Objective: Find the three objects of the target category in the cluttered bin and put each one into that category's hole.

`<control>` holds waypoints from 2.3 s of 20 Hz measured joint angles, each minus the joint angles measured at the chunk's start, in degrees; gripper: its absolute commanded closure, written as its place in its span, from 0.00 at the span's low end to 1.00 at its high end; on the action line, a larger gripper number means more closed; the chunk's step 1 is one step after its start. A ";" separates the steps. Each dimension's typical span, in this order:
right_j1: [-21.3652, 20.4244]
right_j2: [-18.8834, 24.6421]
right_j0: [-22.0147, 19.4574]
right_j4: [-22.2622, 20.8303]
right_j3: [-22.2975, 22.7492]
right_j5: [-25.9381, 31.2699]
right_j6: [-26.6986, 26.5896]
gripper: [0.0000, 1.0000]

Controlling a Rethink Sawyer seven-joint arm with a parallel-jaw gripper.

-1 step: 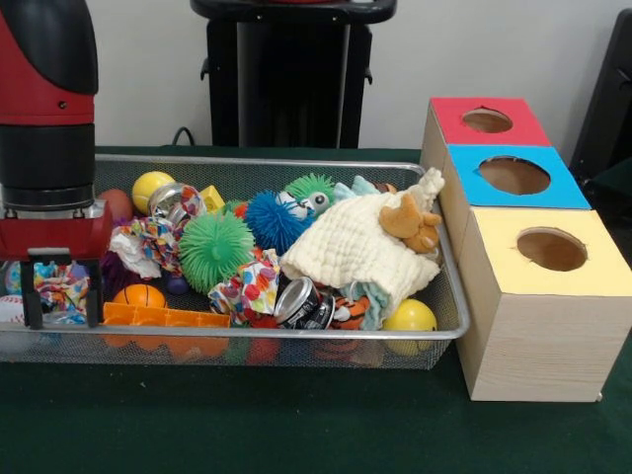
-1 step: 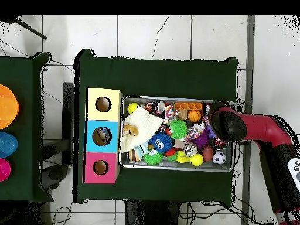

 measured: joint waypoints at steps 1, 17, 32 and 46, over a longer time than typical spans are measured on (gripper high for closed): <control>0.02 0.01 -0.01 0.01 -0.02 0.00 0.00 0.00; 0.45 0.75 -0.68 0.06 -0.10 0.04 0.00 0.00; 1.10 2.20 -1.94 0.08 -0.04 0.09 -0.01 1.00; 0.92 2.12 -1.83 0.04 0.10 0.05 -0.01 1.00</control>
